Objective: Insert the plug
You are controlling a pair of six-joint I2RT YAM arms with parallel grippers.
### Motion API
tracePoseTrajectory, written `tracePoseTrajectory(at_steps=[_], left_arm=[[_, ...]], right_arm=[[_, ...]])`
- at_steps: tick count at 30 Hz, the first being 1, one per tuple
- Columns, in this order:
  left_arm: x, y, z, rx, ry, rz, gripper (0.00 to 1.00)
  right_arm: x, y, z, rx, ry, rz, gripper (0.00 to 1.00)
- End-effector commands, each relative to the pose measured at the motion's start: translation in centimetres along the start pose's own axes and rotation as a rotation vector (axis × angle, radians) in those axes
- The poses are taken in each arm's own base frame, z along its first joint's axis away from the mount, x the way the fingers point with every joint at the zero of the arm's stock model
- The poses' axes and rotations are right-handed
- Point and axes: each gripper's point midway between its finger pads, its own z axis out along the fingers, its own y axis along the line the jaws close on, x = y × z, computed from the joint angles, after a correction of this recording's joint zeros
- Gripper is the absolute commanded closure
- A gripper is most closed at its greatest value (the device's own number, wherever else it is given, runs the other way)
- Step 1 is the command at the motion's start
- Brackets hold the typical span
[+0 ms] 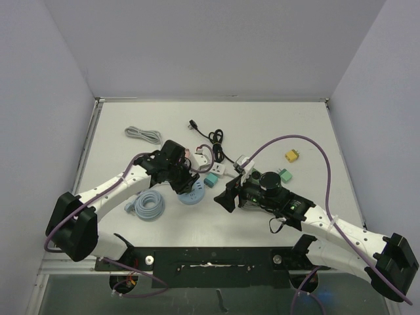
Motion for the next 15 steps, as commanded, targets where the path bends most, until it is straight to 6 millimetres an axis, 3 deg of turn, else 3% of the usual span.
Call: tracePoseTrajectory(at_steps=[1, 7, 15], left_arm=[[-2.9, -0.8, -0.2, 0.06, -0.07, 0.068, 0.94], [-2.6, -0.4, 0.9, 0.049, -0.028, 0.054, 0.94], [-0.4, -0.3, 2.0, 0.049, 0.093, 0.032, 0.96]], right_arm=[[-2.4, 0.1, -0.1, -0.004, -0.094, -0.008, 0.29], [-2.2, -0.1, -0.2, 0.002, -0.093, -0.004, 0.29], [-2.0, -0.6, -0.5, 0.02, -0.094, 0.003, 0.29]])
